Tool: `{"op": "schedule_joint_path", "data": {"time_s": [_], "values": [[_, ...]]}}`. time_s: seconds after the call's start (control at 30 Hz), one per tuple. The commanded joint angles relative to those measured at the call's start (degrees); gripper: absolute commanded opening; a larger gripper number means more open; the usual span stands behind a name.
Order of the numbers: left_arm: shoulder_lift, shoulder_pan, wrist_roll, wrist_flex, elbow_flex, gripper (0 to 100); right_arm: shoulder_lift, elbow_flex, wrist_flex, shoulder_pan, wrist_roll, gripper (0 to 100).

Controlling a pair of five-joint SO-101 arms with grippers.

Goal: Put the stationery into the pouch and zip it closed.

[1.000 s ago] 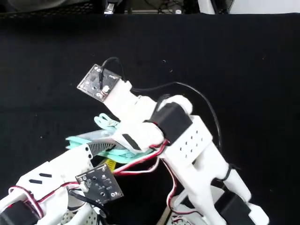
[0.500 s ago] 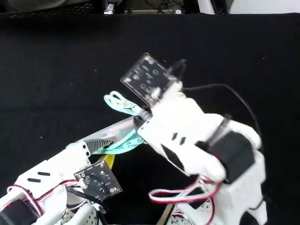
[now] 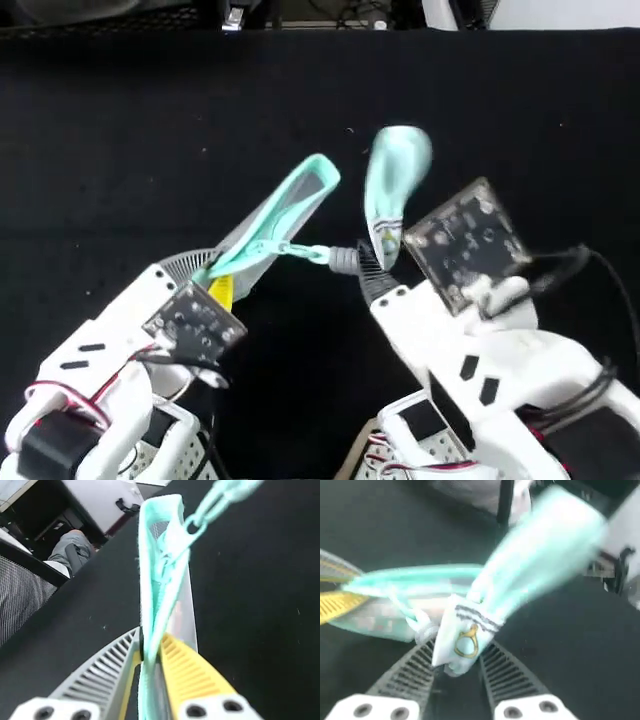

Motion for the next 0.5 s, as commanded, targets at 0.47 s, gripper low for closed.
{"op": "schedule_joint_path", "data": {"time_s": [0.47], "values": [[0.3, -2.9, 5.5, -4.1, 3.6, 3, -7.4, 20.0, -1.7, -6.4, 0.3, 27.5]]}}
